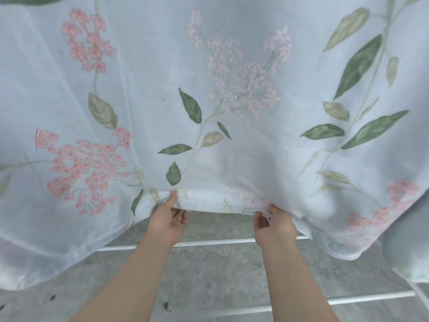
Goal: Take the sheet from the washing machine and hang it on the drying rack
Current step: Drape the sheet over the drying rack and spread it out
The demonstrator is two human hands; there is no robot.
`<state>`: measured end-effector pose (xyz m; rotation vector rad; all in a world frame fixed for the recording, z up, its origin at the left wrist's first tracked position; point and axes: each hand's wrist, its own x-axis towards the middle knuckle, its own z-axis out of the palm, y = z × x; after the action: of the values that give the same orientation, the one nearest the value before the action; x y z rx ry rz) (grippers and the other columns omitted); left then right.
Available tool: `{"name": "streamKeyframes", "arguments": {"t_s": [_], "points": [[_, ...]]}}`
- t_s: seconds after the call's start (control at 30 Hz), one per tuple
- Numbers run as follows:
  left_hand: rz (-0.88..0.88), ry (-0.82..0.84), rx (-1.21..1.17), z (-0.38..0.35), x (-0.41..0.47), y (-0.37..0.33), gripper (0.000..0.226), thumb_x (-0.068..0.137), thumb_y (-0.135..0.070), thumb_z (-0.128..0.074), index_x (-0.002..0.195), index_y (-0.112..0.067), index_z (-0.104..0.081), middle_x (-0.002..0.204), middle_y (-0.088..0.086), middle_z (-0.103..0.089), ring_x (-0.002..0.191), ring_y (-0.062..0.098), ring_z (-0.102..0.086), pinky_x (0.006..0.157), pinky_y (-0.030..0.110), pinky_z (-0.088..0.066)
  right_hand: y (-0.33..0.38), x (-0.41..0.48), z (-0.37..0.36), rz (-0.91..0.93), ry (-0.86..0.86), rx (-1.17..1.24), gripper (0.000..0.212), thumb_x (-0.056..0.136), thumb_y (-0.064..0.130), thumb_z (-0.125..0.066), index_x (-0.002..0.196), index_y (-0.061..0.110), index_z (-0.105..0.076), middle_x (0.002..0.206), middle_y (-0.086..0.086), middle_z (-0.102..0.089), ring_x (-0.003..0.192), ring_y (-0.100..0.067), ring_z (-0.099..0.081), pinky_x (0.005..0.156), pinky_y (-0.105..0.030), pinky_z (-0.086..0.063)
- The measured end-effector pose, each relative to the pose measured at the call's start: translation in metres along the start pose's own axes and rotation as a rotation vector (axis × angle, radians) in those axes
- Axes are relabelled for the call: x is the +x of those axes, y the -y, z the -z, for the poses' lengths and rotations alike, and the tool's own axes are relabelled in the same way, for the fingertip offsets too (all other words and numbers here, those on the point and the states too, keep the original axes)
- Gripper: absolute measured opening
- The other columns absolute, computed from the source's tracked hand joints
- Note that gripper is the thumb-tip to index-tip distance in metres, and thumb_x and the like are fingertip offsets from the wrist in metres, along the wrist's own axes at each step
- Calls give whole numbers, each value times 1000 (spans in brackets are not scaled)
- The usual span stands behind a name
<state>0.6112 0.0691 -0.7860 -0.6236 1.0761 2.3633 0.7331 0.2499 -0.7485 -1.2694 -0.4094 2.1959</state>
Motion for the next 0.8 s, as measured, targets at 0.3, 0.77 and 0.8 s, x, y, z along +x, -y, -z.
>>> {"name": "streamKeyframes", "arguments": {"t_s": [0.3,0.77,0.8], "points": [[37,-61,25,9,5,-1,12,96,-22,-66,101,-11,-63,85,3,-62,76,16,-57,68,28,-48,-15,8,-4,14,-82,-54,30,94,16,-69,121,17,-56,121,-3,-61,84,-16,-61,90,-33,-57],[103,-75,38,9,-1,0,15,94,-20,-69,90,-8,-61,76,4,-52,69,16,-51,67,29,-48,-90,-21,-11,-142,262,-268,22,83,-7,-49,86,14,-58,107,-3,-59,110,-20,-58,112,-44,-39],[119,-74,36,9,-1,-2,15,94,-20,-70,90,-8,-61,76,4,-52,68,16,-51,66,29,-48,-91,-16,-12,-162,298,-268,22,83,-7,-49,87,13,-57,106,-5,-58,109,-21,-57,112,-44,-38]]}}
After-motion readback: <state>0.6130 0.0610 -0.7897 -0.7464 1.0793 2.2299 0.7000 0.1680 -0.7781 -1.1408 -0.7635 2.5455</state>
